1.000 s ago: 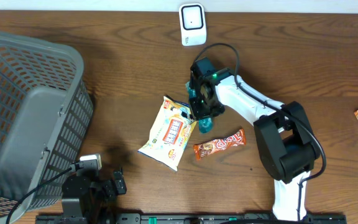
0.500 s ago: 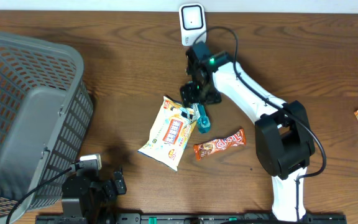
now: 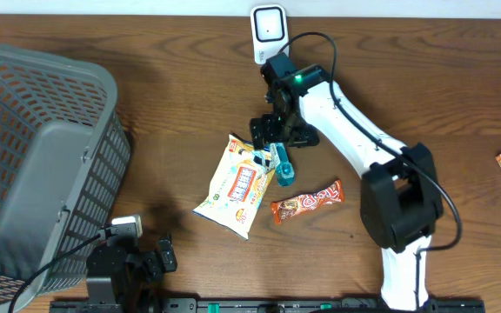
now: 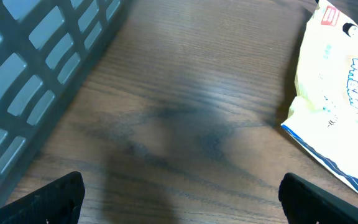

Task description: Scan the item barcode

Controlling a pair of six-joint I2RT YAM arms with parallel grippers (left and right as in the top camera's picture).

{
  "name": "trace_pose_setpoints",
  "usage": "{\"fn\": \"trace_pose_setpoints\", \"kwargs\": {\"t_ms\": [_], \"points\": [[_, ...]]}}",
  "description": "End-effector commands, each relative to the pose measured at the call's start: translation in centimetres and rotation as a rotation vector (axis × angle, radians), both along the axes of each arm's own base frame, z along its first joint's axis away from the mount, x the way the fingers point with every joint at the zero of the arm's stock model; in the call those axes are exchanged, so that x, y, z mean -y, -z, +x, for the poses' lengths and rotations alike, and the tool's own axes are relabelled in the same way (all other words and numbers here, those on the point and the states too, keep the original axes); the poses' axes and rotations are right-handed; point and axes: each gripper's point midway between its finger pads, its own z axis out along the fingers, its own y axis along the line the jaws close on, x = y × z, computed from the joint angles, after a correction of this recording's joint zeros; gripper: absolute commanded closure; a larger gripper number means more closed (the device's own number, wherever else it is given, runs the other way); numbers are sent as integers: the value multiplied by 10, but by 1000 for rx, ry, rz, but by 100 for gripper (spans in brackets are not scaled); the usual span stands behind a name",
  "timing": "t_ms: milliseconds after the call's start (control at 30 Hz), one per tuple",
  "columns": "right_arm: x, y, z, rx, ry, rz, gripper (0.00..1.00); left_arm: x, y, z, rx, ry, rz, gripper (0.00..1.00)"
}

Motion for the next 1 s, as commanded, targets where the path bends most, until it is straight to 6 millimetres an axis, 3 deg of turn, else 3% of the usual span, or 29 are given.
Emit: {"fn": "trace_pose_setpoints", "kwargs": {"t_ms": [0, 133, 267, 400, 567, 700, 867, 967], "points": [[12, -73, 4, 184, 47, -16, 1, -1, -1, -2, 0, -5, 2, 0], [33, -114, -12, 274, 102, -102, 1, -1, -1, -2, -1, -5, 2, 0], [30, -116, -33, 278, 74, -164, 1, -1, -1, -2, -1, -4, 2, 0], [21, -82, -51, 225, 41, -192, 1, -1, -1, -2, -1, -4, 2, 0], [23, -27, -61, 192, 39, -211, 5, -1, -1, -2, -1, -5, 2, 0], [15, -19, -59, 198, 82, -164, 1, -1, -1, -2, -1, -4, 2, 0], [-8, -50, -27, 351, 34, -49, 1, -1, -1, -2, -1, -5, 2, 0], [-12, -48, -11, 390, 2, -25, 1, -1, -1, -2, -1, -5, 2, 0]]}}
